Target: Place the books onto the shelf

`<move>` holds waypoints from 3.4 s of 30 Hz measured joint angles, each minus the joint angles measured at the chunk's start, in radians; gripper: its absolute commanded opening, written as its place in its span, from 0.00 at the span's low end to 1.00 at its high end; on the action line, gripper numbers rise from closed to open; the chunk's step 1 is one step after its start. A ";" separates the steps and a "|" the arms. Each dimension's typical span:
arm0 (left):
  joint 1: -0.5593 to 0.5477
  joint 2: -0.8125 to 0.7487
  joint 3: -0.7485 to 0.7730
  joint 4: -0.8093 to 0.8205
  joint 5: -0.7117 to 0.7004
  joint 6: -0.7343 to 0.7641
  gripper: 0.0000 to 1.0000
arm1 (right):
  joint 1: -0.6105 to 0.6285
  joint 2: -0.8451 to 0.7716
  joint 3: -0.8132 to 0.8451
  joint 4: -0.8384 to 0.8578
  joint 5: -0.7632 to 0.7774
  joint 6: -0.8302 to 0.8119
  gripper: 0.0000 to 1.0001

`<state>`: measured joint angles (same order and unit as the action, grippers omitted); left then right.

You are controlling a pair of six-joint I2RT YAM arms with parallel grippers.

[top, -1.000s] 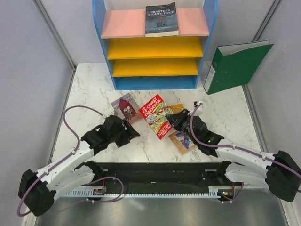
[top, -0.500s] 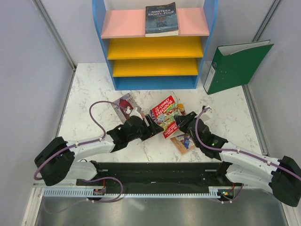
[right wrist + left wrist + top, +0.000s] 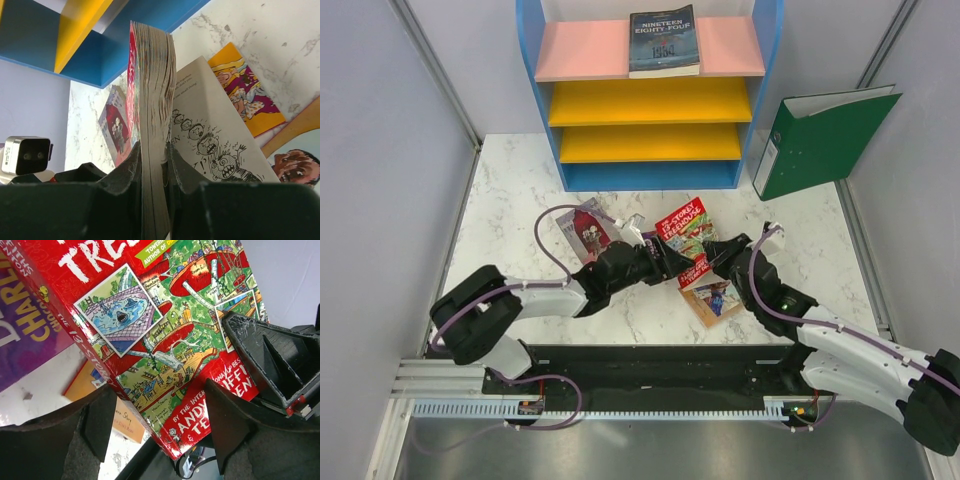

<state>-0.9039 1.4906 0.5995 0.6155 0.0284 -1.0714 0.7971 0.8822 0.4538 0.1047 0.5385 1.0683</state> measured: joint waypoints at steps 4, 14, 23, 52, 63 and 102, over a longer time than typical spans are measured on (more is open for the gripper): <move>0.000 0.088 0.000 0.137 0.043 0.001 0.84 | -0.020 -0.006 0.002 -0.029 -0.018 -0.018 0.00; 0.015 0.109 -0.028 0.215 0.051 -0.004 0.35 | -0.049 -0.044 0.011 -0.106 -0.026 -0.032 0.03; 0.074 0.083 0.035 0.040 0.119 0.048 0.02 | -0.054 -0.045 -0.060 -0.076 -0.056 0.026 0.51; 0.230 0.220 0.278 -0.427 0.312 0.191 0.23 | -0.042 0.331 -0.082 0.019 -0.135 -0.016 0.53; 0.246 0.238 0.327 -0.510 0.343 0.229 0.48 | -0.045 0.349 -0.079 0.034 -0.136 -0.003 0.19; 0.225 0.182 0.259 -0.808 0.470 0.290 0.34 | -0.047 0.375 -0.095 0.143 -0.171 0.035 0.00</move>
<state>-0.6788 1.6726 0.8585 -0.1921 0.4980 -0.7811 0.7506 1.2575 0.3584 0.2478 0.3672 1.1038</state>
